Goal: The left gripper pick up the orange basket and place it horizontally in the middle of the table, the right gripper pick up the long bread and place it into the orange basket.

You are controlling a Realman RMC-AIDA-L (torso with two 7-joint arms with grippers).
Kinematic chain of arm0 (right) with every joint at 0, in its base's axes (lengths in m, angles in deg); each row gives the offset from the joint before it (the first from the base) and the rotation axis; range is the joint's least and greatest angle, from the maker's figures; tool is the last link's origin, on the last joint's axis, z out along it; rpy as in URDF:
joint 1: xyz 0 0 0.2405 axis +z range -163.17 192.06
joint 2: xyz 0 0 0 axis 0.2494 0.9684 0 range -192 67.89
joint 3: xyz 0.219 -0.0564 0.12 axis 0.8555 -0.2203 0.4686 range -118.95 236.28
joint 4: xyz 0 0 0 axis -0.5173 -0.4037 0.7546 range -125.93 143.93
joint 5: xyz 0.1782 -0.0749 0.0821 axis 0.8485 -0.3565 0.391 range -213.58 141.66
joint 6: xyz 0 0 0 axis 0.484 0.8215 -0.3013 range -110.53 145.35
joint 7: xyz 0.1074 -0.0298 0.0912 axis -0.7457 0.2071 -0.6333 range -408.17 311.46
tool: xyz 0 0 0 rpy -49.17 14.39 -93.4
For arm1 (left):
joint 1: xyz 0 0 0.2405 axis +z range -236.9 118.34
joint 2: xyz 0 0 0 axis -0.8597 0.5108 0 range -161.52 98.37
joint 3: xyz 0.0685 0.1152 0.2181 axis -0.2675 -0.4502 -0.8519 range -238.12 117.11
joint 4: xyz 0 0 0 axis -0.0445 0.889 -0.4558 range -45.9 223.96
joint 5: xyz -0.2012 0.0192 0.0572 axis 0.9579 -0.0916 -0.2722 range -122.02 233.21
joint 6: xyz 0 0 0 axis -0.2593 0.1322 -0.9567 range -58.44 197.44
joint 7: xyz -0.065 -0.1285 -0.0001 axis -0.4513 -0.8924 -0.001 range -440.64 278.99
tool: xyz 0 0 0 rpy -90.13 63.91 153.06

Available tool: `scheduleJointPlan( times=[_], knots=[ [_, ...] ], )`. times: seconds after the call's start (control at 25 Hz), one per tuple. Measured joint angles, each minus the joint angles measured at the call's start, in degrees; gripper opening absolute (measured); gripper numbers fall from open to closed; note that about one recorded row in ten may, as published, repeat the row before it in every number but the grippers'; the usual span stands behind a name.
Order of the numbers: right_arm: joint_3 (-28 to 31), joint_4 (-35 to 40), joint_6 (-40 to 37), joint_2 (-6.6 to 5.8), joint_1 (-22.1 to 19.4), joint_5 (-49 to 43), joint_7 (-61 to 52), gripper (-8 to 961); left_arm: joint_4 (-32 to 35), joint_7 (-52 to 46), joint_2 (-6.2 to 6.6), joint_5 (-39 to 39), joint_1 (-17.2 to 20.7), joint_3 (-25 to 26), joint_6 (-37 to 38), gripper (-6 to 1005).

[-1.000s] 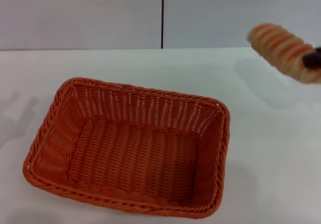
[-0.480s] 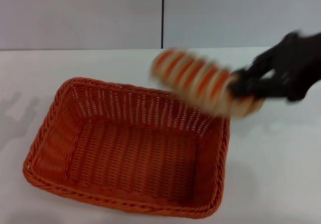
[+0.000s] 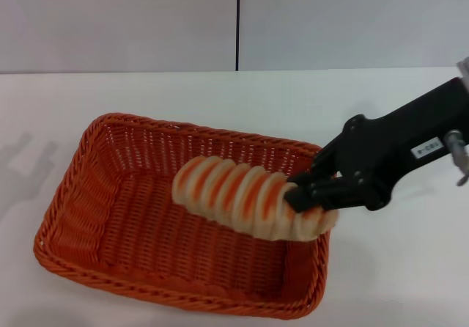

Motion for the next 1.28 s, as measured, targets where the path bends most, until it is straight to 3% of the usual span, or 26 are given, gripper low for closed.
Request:
scheduleJointPlan(
  times=[0.2,0.68,0.76,0.88,0.96,1.0,1.12,1.28],
  knots=[
    [1.0,-8.2,3.6,-0.06,0.9,0.7,7.1,152,0.0,0.0,0.05,0.0,0.0,0.0,-0.1,531],
    [6.5,-11.9,5.9,-0.09,0.4,2.4,12.5,192,0.0,0.0,0.11,0.0,0.2,0.0,-0.1,531],
    [8.2,-11.9,6.1,-0.09,0.3,2.4,13.0,416,0.1,0.0,0.15,0.0,0.2,0.0,-0.2,531],
    [11.7,-10.7,5.6,-0.10,-0.5,3.9,13.7,506,0.4,0.0,0.19,0.0,0.2,0.2,-0.2,531],
    [13.8,-8.0,5.3,-0.13,-2.5,6.6,14.1,565,0.5,0.0,0.19,0.0,0.2,0.5,-0.1,531],
    [16.1,-4.7,5.8,-0.04,-5.6,9.4,15.5,595,0.6,0.3,0.19,0.0,0.4,0.8,0.0,531],
    [18.5,-2.3,7.1,0.13,-9.1,12.2,17.7,591,0.7,1.9,0.23,0.0,0.8,1.8,0.7,531],
    [21.9,-6.3,12.7,0.25,-18.3,23.1,29.2,588,0.4,6.1,0.26,0.0,1.8,3.9,2.4,531]
  ],
)
